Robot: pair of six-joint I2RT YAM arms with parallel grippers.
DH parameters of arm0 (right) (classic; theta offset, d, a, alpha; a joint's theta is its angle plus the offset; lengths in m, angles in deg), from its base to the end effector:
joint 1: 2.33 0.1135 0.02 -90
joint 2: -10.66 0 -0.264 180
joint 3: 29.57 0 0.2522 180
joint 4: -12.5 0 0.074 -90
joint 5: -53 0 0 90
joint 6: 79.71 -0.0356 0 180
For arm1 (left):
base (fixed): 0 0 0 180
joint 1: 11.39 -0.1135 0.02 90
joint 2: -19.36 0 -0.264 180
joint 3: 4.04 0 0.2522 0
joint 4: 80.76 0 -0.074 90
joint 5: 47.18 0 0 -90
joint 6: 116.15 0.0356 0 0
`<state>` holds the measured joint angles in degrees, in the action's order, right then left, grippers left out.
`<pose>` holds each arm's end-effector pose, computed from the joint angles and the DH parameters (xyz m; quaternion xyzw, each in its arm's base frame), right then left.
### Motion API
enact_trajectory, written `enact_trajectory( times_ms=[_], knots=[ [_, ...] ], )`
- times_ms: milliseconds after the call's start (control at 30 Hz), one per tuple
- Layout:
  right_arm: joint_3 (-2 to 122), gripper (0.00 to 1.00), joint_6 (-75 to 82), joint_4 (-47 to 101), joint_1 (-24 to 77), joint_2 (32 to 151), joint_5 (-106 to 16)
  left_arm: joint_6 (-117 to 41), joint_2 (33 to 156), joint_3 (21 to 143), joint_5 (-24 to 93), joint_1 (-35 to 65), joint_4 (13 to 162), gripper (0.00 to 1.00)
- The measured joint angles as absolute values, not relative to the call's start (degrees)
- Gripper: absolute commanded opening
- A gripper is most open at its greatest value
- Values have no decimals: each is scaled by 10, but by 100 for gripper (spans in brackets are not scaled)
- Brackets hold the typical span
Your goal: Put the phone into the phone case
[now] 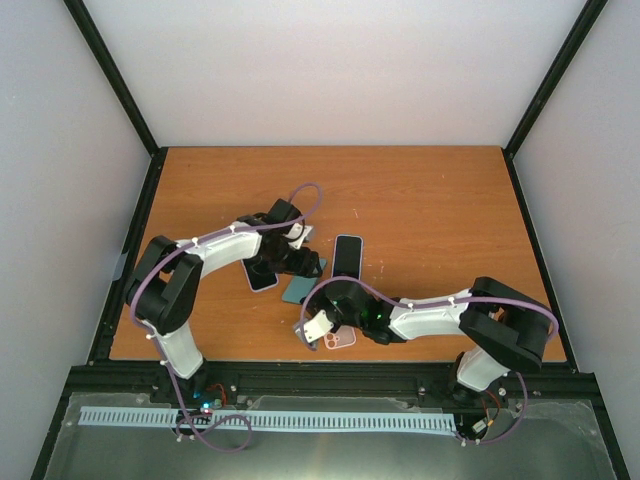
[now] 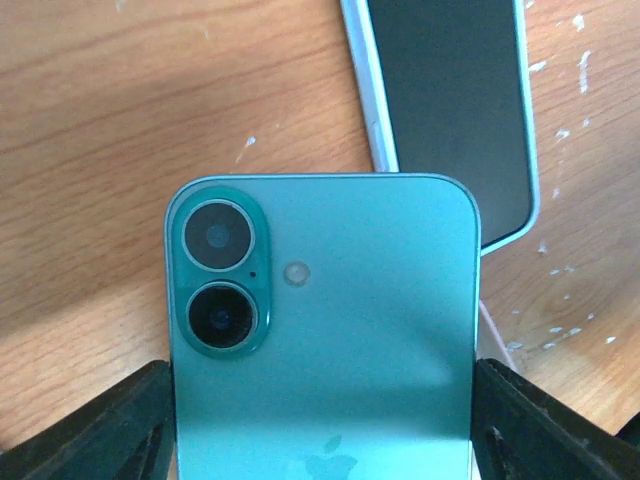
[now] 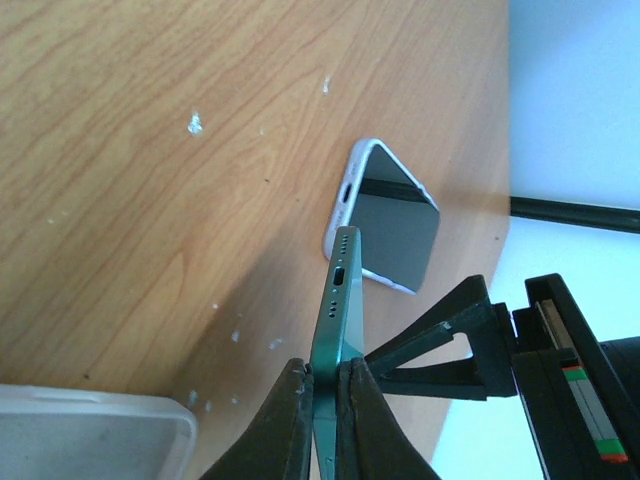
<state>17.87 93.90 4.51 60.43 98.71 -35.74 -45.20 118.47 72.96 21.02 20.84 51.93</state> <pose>0.1356 0.2617 0.1541 -0.8381 0.2588 -0.0963 0.4704 0.2747 -0.1888 0.1790 0.1444 0.9559 -0.2436 0.0776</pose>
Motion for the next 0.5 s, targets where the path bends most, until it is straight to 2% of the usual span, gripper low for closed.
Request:
enact_trajectory(
  times_ms=[233, 500],
  knots=[
    [161, 3, 945, 70, 608, 916, -332, -495, 1090, 730, 229, 197, 527, 99],
    [213, 3, 815, 220, 616, 802, -341, -536, 974, 761, 264, 175, 532, 99]
  ],
)
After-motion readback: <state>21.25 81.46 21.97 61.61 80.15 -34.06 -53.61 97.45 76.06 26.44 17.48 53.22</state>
